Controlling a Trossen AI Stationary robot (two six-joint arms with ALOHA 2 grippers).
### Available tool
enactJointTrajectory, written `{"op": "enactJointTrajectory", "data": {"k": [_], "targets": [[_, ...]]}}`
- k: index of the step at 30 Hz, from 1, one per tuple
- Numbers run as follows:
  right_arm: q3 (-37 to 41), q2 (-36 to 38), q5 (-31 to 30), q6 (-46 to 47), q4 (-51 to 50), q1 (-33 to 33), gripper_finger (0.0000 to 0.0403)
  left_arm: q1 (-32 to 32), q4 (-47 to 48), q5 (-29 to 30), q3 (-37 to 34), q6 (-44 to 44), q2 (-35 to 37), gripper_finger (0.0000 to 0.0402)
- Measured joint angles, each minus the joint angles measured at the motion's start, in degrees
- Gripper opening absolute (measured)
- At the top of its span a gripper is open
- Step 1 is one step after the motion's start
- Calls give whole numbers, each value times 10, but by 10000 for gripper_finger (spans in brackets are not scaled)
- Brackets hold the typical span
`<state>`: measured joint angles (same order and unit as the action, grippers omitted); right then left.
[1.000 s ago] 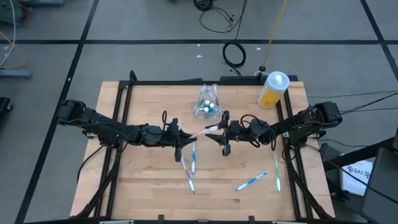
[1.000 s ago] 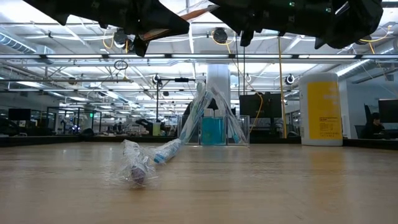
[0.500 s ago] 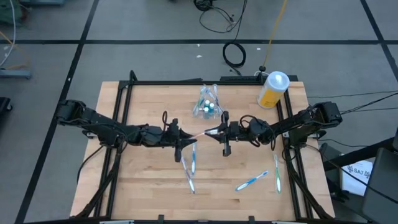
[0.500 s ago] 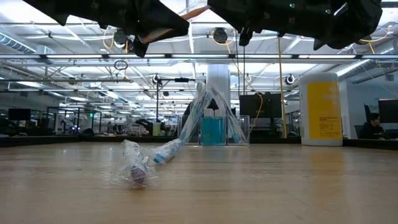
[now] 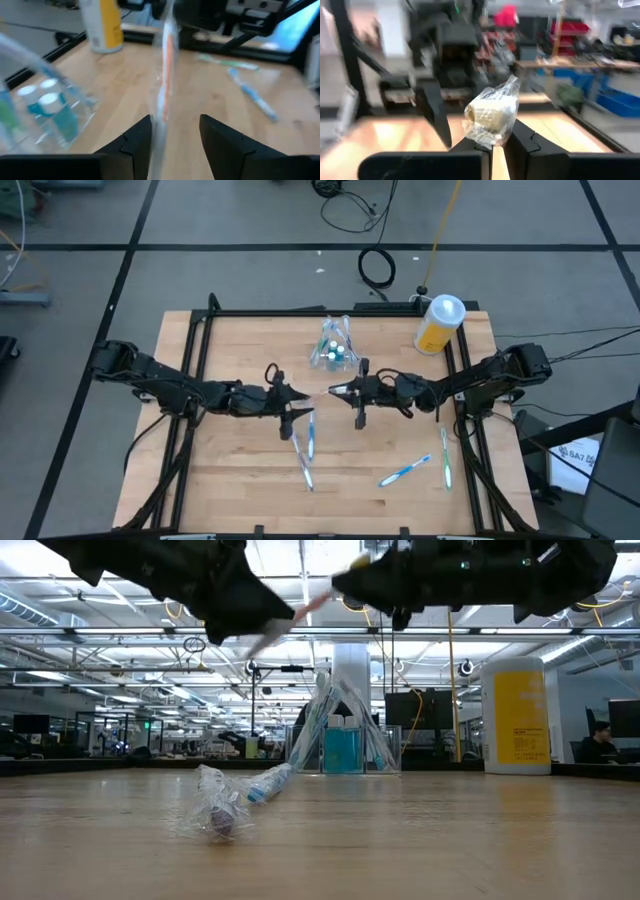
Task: Pick & Place toothbrushing station
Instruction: Put the orange toothbrush into the transparent organizer
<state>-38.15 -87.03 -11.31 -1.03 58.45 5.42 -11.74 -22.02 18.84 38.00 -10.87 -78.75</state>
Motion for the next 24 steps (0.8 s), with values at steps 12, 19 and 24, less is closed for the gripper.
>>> {"op": "enactJointTrajectory", "data": {"k": [12, 19, 24], "targets": [[0, 128, -153, 6, -265, -17, 14, 22, 77, 42, 0, -50, 0, 168], [0, 194, -305, -60, -304, -34, 14, 22, 78, 7, 0, -78, 0, 168], [0, 232, -306, -35, -365, -48, 14, 22, 86, -18, 0, -91, 0, 168]]}}
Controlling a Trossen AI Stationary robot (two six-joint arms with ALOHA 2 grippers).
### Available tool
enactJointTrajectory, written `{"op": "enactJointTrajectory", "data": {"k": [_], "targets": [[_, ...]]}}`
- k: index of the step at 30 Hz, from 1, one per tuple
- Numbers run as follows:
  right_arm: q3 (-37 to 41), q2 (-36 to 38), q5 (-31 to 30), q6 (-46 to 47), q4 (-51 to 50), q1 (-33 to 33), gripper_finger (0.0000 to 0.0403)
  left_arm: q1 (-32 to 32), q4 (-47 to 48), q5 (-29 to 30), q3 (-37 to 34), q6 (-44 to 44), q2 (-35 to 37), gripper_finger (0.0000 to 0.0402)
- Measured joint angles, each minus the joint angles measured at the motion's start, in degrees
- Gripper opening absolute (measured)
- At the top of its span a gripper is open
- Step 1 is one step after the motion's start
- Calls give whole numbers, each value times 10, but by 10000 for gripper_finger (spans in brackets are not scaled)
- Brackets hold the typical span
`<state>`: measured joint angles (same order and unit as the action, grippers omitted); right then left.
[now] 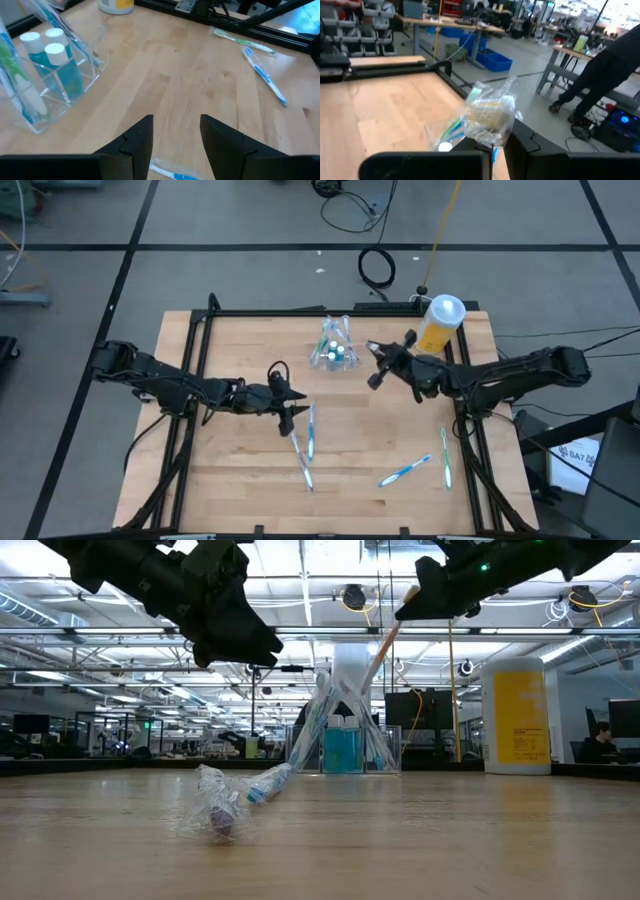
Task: Pick & Place toothbrushing station
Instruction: Put the orange toothbrush into the transparent organizer
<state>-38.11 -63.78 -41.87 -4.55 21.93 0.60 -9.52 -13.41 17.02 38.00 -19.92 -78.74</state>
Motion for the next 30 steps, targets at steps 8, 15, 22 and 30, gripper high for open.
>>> {"op": "enactJointTrajectory", "data": {"k": [8, 15, 22, 30], "targets": [[0, 26, 15, 44, -61, -4, 13, 0, -1, -2, 0, -1, 0, 168], [-5, 26, 31, 59, -111, -18, 13, 0, -1, -2, 0, -16, 0, 168], [-145, 14, 57, 43, -247, -36, 13, 0, -2, -2, 0, -16, 0, 168], [-238, -41, 65, 146, -448, -72, 13, 0, -2, 0, 0, -16, 0, 168]]}}
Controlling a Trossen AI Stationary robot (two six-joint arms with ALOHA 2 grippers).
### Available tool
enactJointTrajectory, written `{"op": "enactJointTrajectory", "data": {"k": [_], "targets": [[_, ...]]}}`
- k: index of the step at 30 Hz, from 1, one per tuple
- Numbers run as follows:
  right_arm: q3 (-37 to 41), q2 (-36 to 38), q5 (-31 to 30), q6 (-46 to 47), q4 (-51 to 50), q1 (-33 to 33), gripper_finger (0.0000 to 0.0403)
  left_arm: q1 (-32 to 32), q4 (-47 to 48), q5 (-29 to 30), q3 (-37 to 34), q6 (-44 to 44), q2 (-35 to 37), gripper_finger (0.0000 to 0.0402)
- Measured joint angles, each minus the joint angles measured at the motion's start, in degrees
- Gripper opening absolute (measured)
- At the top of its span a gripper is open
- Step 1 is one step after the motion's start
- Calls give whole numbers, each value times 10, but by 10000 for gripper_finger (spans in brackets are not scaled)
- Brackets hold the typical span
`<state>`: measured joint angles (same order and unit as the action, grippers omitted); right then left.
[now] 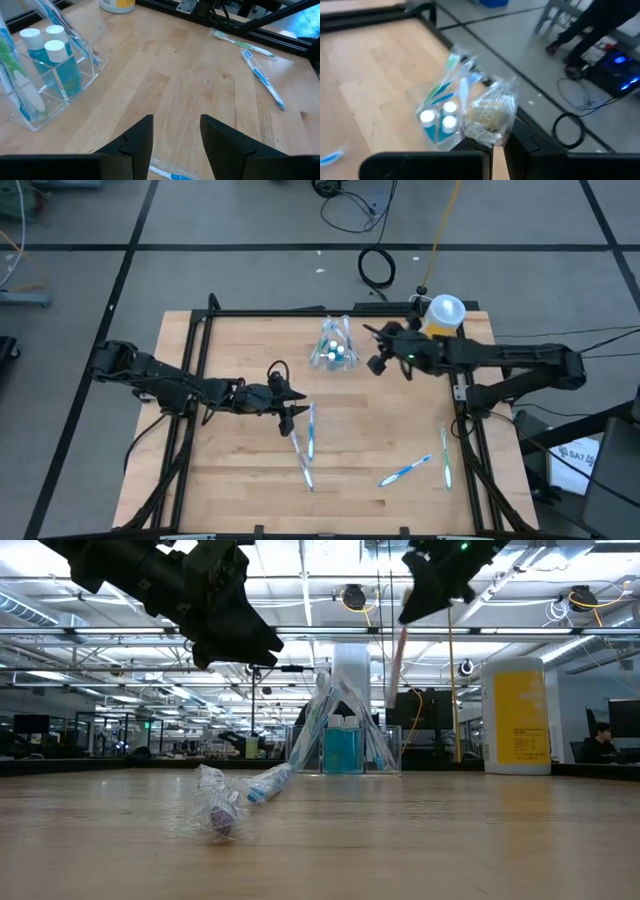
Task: Pick & Place toothbrushing station
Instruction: Put the orange toothbrush into the transparent organizer
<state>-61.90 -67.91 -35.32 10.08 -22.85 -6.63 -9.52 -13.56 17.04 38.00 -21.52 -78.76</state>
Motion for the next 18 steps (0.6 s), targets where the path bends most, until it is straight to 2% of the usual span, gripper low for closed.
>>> {"op": "enactJointTrajectory", "data": {"k": [4, 12, 18], "targets": [[3, -36, 52, 2, 20, -21, 13, 0, 2, 0, 0, -4, 0, 168], [3, -111, 114, 28, 20, -62, 13, 0, 5, -5, 0, -9, 0, 168], [3, -162, 116, 28, 15, -75, 25, -2, 13, -5, 0, -12, 0, 168]]}}
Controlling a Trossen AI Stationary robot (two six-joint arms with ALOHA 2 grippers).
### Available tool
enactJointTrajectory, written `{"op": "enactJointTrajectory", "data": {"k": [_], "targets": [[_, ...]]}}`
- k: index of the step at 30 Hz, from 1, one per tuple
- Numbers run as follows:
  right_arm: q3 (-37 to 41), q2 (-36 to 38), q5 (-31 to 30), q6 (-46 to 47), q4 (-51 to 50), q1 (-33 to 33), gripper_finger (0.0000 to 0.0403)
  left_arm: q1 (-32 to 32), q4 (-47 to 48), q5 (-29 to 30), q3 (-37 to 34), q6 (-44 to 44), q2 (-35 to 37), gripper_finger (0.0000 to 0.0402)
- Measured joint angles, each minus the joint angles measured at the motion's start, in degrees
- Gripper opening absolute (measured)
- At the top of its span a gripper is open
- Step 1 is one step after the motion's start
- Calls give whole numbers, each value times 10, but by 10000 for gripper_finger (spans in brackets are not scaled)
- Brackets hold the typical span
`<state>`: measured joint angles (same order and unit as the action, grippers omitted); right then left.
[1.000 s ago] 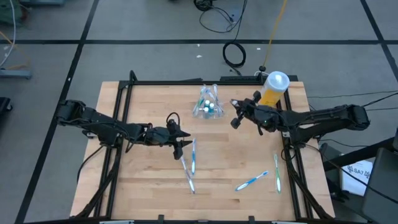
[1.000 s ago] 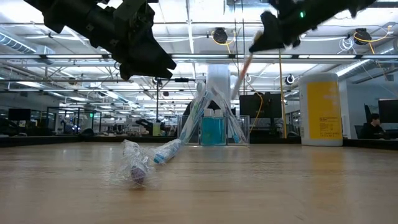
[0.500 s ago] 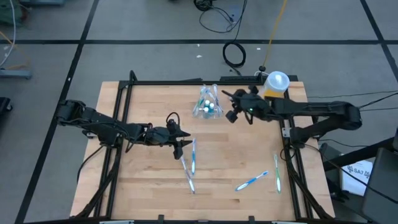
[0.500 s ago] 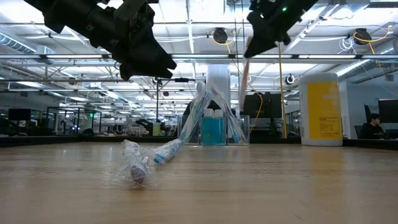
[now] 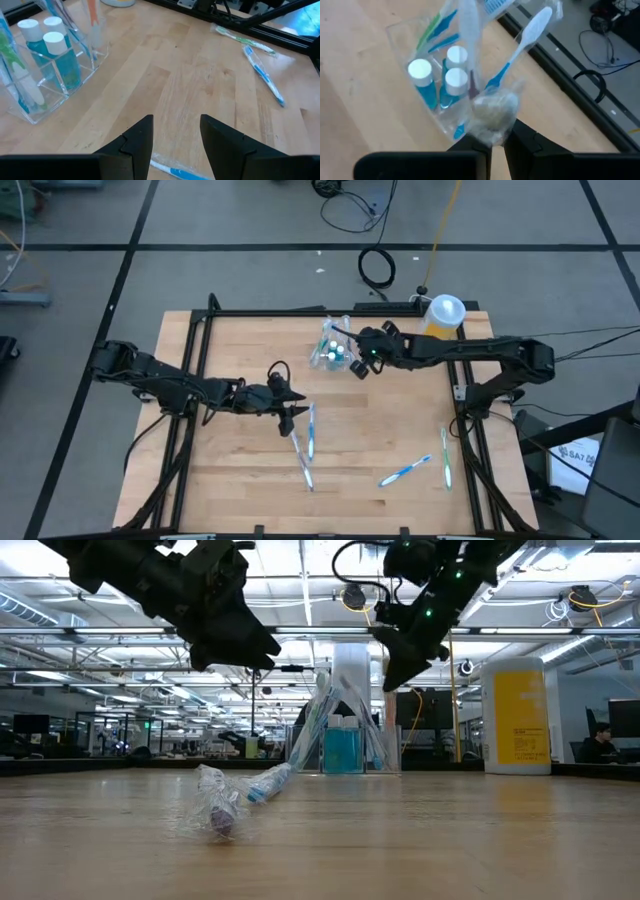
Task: Pick & Place toothbrushing station
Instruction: Put the orange toothbrush into the transparent organizer, then put the purple toothbrush into the transparent organizer
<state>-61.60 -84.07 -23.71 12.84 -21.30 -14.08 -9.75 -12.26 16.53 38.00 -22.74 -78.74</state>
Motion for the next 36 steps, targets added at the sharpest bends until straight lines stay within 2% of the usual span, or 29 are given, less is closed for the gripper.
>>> {"op": "enactJointTrajectory", "data": {"k": [8, 11, 16, 18, 25, 28, 30, 36], "targets": [[0, -20, -1, -17, 32, -2, 76, -12, 40, -2, 0, -30, 0, 168], [1, -8, 0, -17, 26, -2, 103, -22, 67, -7, 0, -87, 0, 168], [0, 15, -1, -17, 32, -1, 150, -38, 122, -60, 0, -183, 0, 168], [0, 24, -1, -14, 31, -1, 165, -49, 143, -65, 0, -220, 0, 168], [0, 40, 3, 57, 29, 13, 201, -102, 169, -31, 0, -310, 0, 168], [0, 39, 35, 87, 28, 28, 209, -129, 169, -6, 0, -378, -3, 168], [0, 39, 60, 88, 26, 41, 212, -146, 167, 14, 0, -424, -15, 168], [20, 39, 63, 90, 47, 94, 214, -181, 144, 31, 0, -518, -91, 168]]}}
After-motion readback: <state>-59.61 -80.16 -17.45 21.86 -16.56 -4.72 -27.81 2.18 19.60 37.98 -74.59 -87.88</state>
